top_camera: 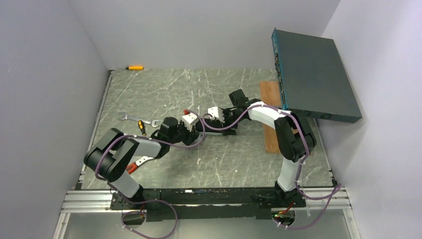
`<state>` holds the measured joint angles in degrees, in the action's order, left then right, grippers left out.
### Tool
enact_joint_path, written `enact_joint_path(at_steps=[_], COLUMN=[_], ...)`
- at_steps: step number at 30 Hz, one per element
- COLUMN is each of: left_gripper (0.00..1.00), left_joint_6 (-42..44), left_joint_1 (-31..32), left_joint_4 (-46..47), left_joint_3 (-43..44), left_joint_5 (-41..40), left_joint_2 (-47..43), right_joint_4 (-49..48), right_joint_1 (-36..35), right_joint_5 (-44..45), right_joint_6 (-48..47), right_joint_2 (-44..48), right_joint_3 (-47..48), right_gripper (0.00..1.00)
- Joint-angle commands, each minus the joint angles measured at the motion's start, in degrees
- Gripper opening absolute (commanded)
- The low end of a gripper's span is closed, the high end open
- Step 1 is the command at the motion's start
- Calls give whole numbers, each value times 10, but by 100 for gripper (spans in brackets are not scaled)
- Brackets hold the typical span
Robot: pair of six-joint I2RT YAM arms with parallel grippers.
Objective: Open the umbrella
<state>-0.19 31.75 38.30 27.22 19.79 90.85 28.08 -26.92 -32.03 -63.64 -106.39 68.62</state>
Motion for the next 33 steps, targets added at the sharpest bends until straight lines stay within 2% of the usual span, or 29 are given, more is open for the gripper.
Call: enact_joint_path(at_steps=[1,6,12,16,19,20,23,31,33], left_gripper=[23,28,37,29,23,19,1,0,0], left_joint_6=[-50,-73,-109,-130,-133,-136,-141,-150,-132], left_joint_1=[4,13,14,12,0,-4,-14,-48,-55], left_joint_4=[36,44,25,-1,7,10,23,5,15], left_joint_3=[41,49,54,77,86,90,96,71,62], left_joint_5=[-32,-25,-62,-127,-125,-122,-103,-96,-71], left_joint_2=[23,39,54,78,87,87,86,34,28], right_joint_4=[43,67,58,63,70,73,74,84,87], right_joint_1=[1,3,3,4,3,3,3,11,12], right_joint_5=[-14,-18,-9,-27,-24,-22,-12,-1,2], right_joint_6=[19,83,151,151,142,141,140,125,120], right_joint_2=[3,-27,-35,-21,-13,-13,-14,-20,-22], right_joint_3=[-22,23,40,24,11,10,6,6,8], right_gripper=[40,37,36,33,32,31,27,22,22])
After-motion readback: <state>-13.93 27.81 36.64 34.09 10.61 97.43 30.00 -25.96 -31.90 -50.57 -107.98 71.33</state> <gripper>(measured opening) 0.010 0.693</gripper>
